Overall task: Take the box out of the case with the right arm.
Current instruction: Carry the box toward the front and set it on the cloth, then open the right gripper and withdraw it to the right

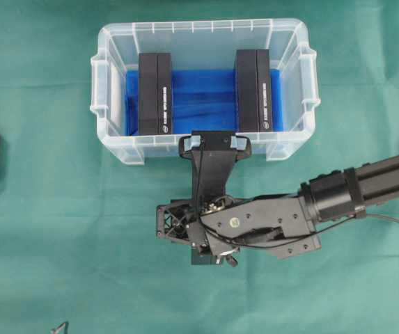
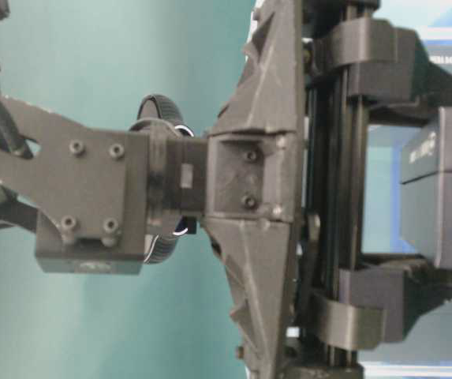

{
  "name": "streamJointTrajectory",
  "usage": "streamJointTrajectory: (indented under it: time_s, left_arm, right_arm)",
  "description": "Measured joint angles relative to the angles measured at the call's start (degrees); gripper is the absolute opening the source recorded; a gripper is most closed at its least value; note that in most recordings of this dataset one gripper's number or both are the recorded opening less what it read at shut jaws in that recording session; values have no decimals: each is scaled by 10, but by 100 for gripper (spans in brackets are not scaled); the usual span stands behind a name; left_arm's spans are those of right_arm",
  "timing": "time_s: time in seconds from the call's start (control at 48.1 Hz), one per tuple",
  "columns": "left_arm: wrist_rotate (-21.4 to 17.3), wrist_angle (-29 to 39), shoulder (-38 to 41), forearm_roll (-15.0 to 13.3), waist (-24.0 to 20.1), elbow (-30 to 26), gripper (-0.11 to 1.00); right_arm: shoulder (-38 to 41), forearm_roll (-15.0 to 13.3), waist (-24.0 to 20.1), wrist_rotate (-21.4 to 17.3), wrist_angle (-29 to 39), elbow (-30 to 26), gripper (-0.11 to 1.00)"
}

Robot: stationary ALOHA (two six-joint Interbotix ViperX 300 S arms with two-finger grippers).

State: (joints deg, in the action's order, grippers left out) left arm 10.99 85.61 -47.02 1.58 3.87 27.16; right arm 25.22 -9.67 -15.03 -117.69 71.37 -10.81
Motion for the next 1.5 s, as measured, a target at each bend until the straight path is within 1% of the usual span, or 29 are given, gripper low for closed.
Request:
streamJointTrajectory:
  time_s: [0.145, 0.187, 0.208, 0.249, 0.291, 0.333, 0.665, 0.831, 0.894, 0.998, 1.268, 1.351, 1.497]
  left_arm:
    - [0, -1, 0, 0, 0, 0, 0]
    - [0, -1, 0, 0, 0, 0, 0]
    - [0, -1, 0, 0, 0, 0, 0]
    - [0, -1, 0, 0, 0, 0, 0]
    - [0, -1, 0, 0, 0, 0, 0]
    - [0, 0, 0, -1, 0, 0, 0]
    - [-1, -1, 0, 1, 0, 0, 0]
    - [-1, -1, 0, 0, 0, 0, 0]
    - [-1, -1, 0, 1, 0, 0, 0]
    - [-1, 0, 0, 0, 0, 0, 0]
    - [0, 0, 0, 1, 0, 0, 0]
    - [-1, -1, 0, 1, 0, 0, 0]
    - [-1, -1, 0, 0, 0, 0, 0]
  right_arm:
    - [0, 0, 0, 2, -2, 0, 68]
    - [0, 0, 0, 1, -3, 0, 73]
    - [-1, 1, 0, 3, -4, 0, 78]
    - [-1, 0, 0, 4, -4, 0, 85]
    - [-1, 1, 0, 4, -4, -1, 90]
    - [-1, 0, 0, 4, -4, 0, 92]
    - [-1, 0, 0, 2, -1, -1, 90]
    - [-4, -3, 0, 0, 12, -2, 90]
    - [-14, -6, 0, 0, 26, -8, 90]
    - [-35, -12, 0, 2, 70, -30, 90]
    - [-52, -22, 0, 24, 177, -107, 90]
    - [-52, -23, 1, 26, 190, -118, 90]
    - [-51, -23, 3, 27, 192, -120, 90]
